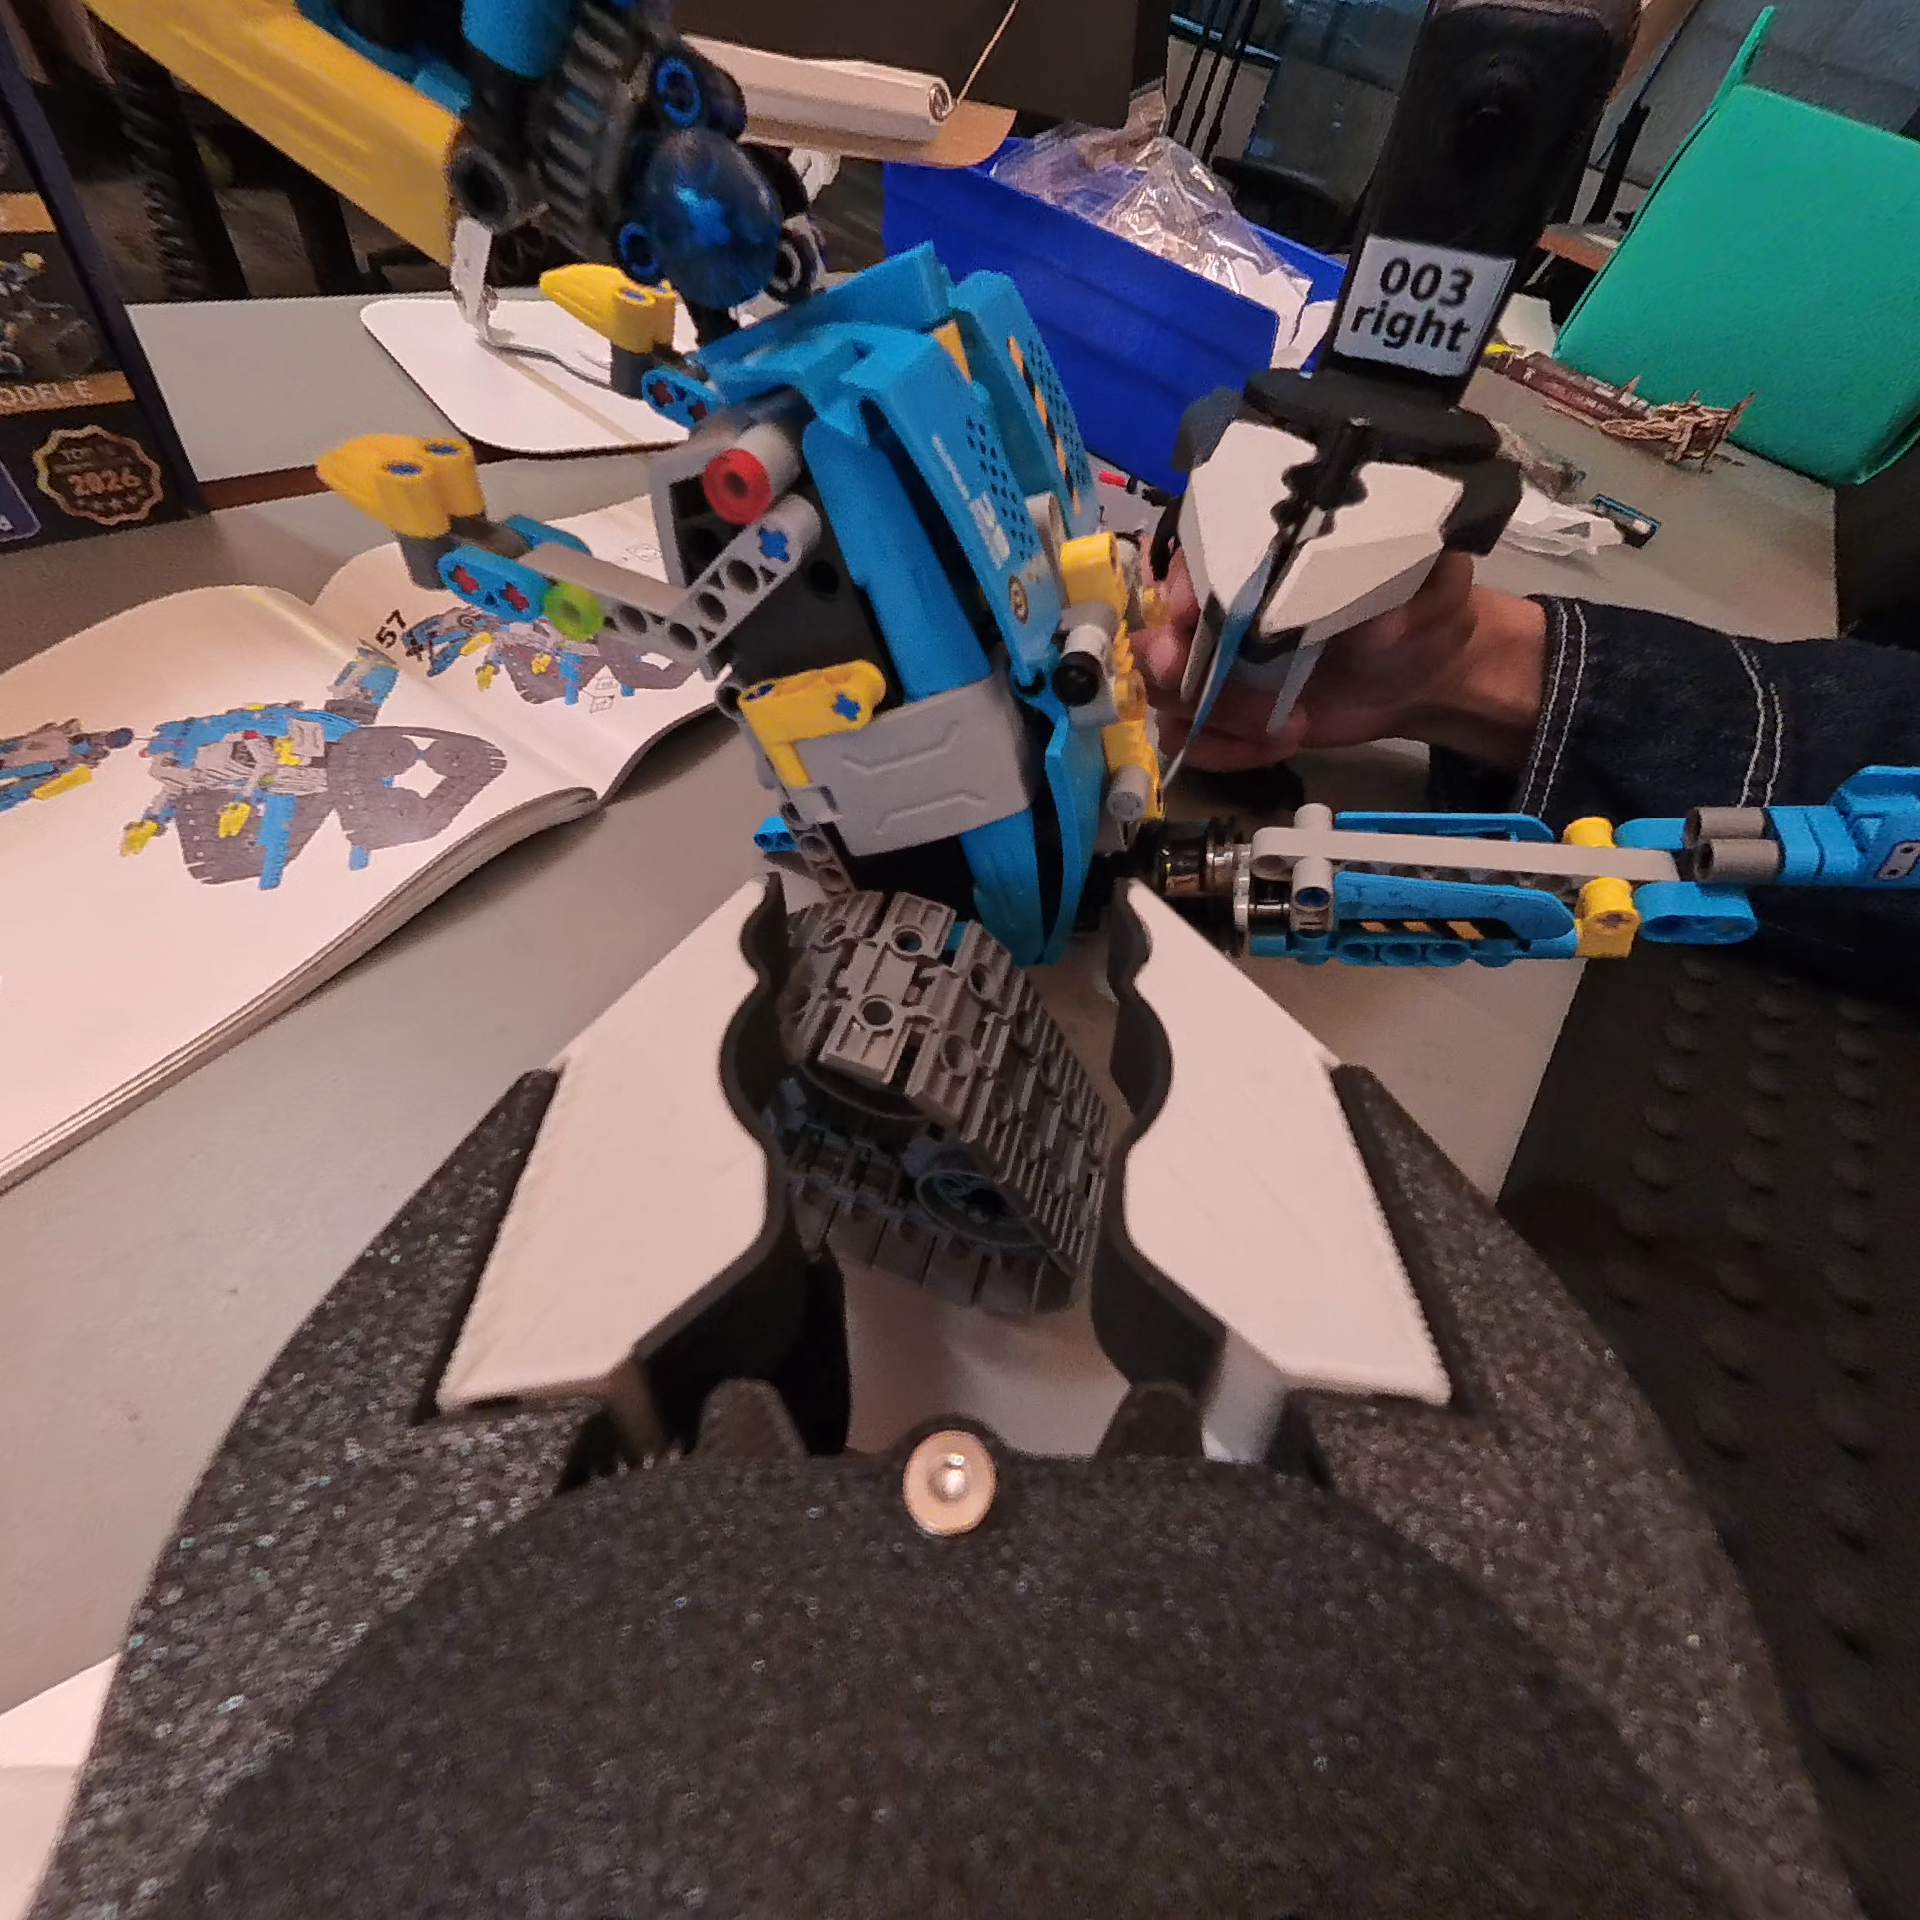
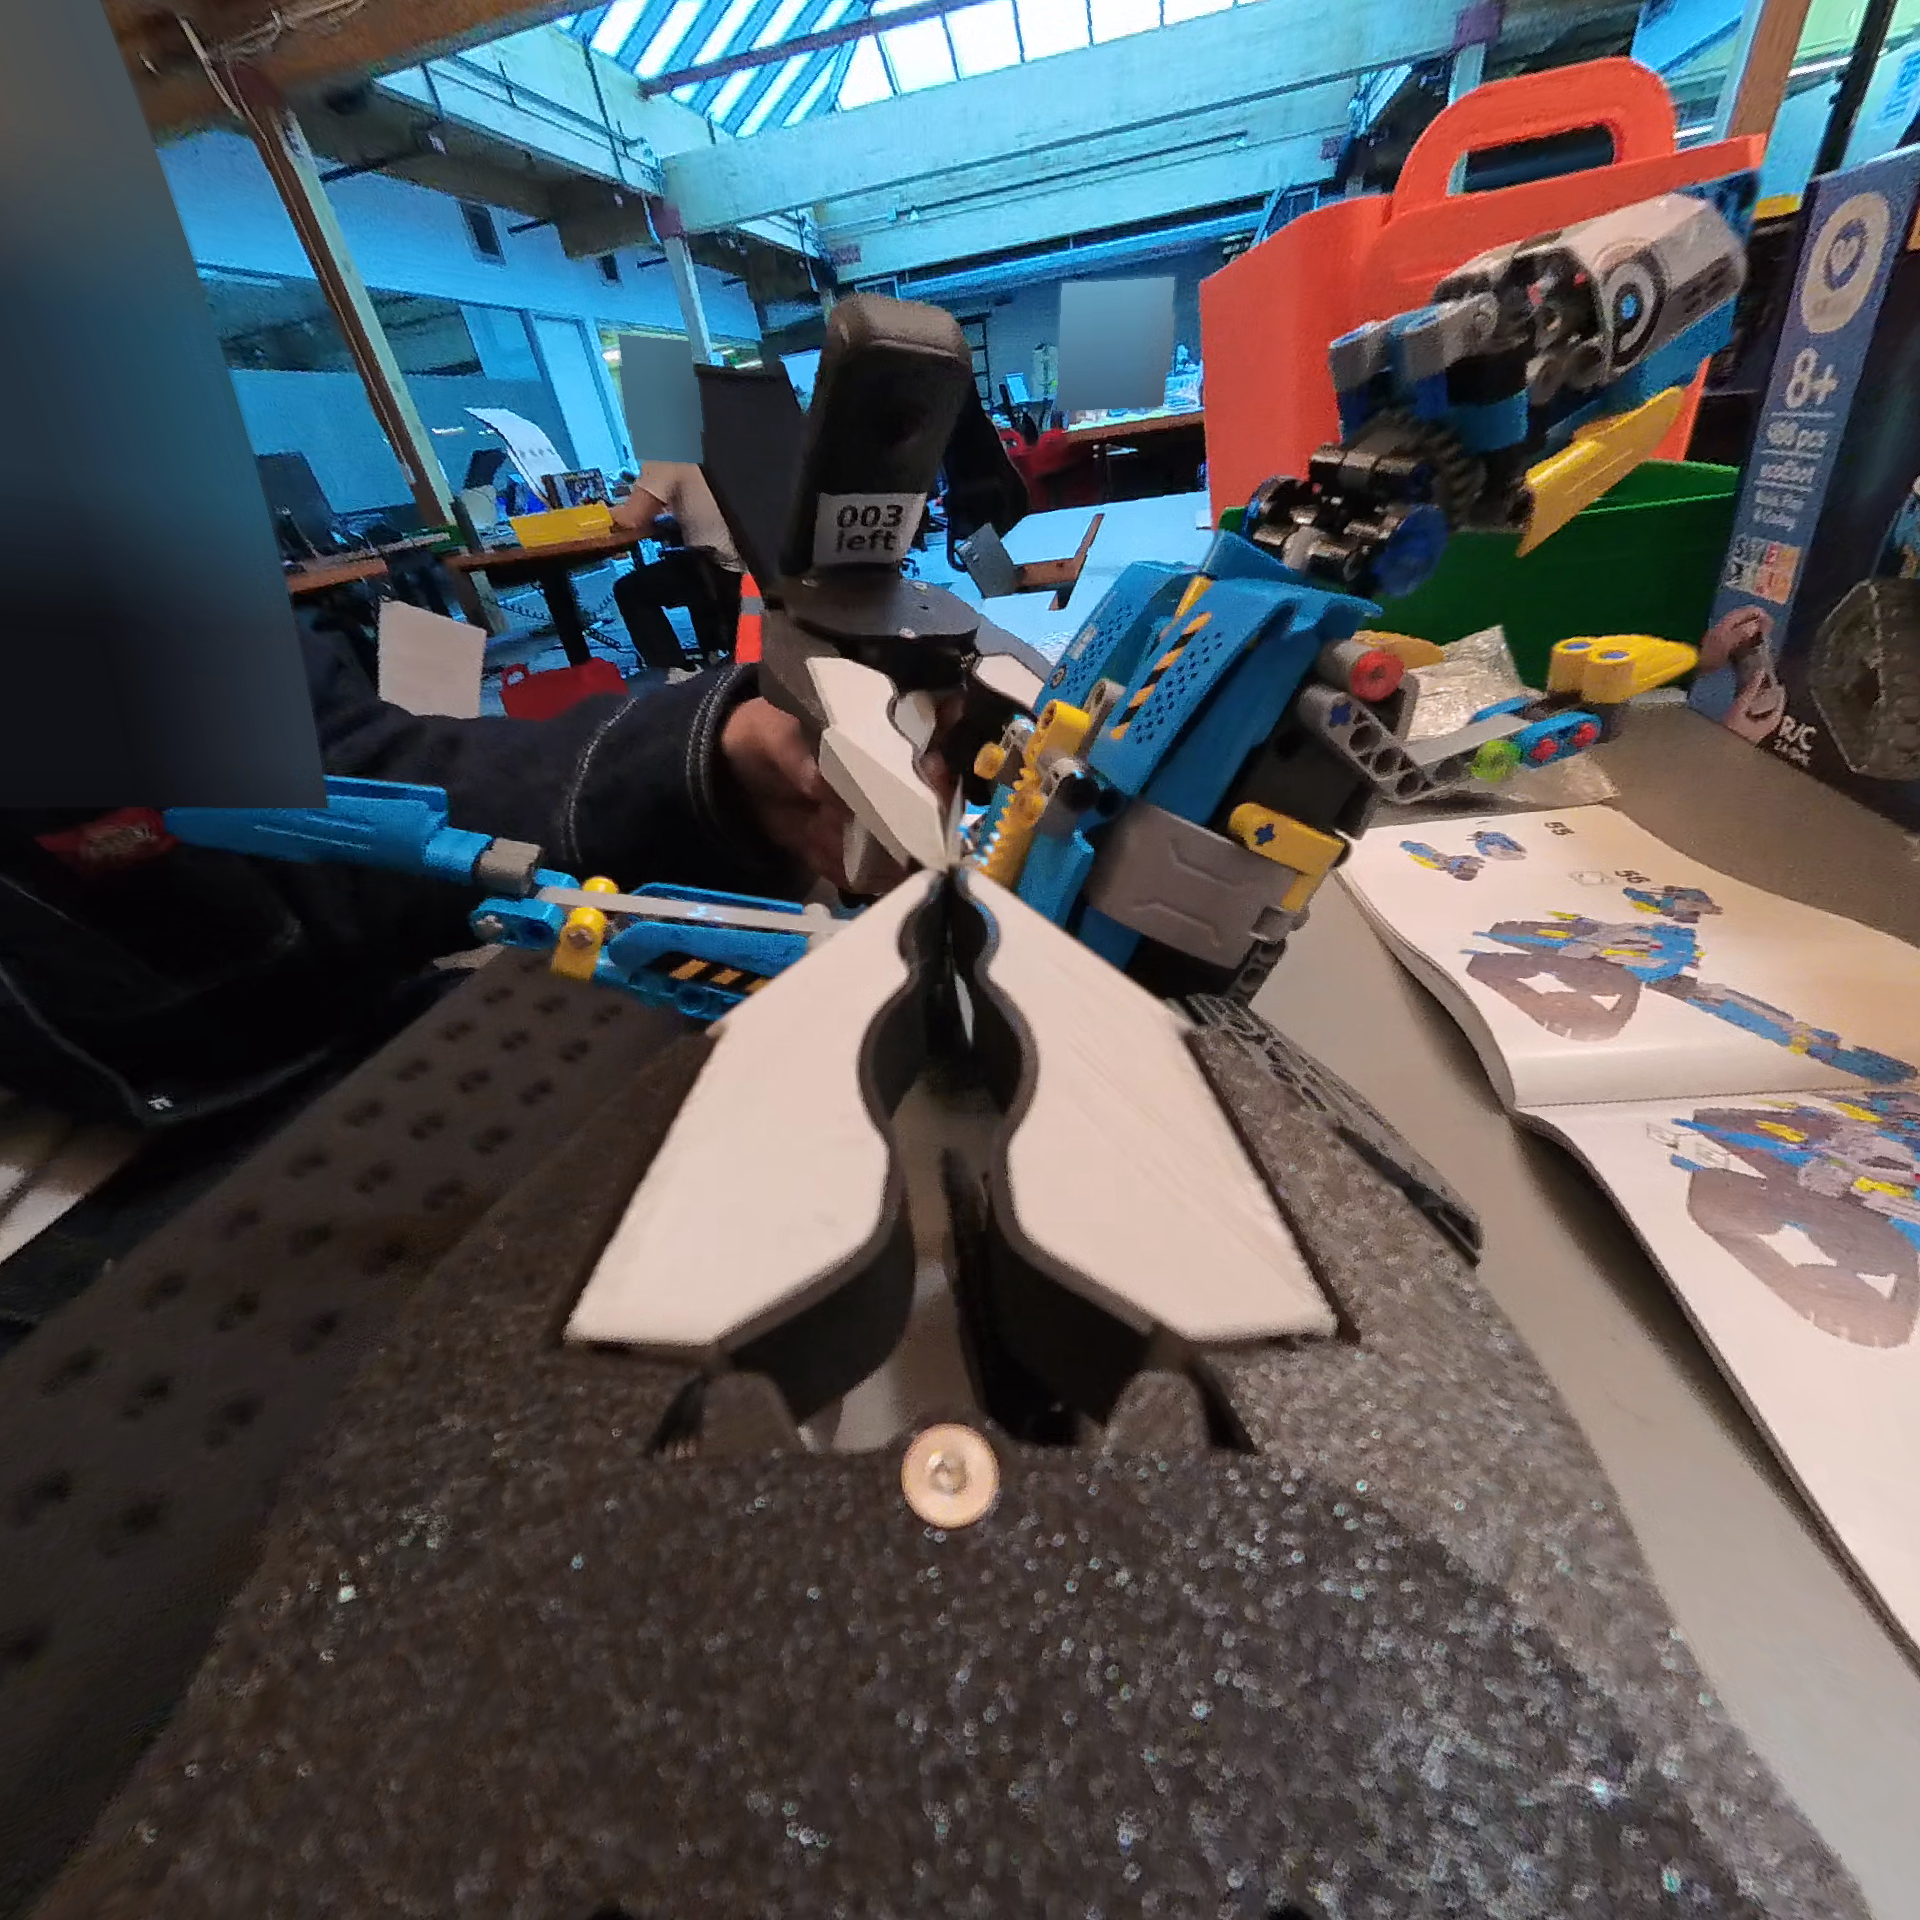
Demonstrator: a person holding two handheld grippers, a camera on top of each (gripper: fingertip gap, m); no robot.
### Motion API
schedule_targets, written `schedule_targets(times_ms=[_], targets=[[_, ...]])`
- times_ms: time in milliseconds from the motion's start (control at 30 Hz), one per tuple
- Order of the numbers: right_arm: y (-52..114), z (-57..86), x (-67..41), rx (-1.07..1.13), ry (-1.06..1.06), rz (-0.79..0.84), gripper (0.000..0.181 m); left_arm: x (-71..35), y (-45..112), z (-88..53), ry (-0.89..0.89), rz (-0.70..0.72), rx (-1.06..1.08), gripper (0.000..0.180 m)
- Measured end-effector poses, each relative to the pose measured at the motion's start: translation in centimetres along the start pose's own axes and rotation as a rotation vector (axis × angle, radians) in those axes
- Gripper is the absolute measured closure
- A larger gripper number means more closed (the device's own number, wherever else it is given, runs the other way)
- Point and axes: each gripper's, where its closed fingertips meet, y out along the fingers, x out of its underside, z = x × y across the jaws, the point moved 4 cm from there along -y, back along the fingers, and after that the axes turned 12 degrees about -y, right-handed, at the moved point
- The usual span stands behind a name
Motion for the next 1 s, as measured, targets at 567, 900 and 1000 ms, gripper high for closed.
schedule_targets(times_ms=[567, 900, 1000], targets=[[0.14, 0.19, 0.00, 0.040, -0.073, -0.050, 0.181, -0.86, -0.52, 0.76, 0.032, 0.062, 0.021, 0.124], [0.45, 0.39, 0.12, 0.062, -0.082, -0.057, 0.181, -0.71, -0.40, 0.79, 0.038, 0.051, 0.018, 0.124], [0.10, 0.60, -0.02, 0.076, -0.087, -0.056, 0.181, -0.65, -0.36, 0.76, 0.036, 0.047, 0.017, 0.124]])
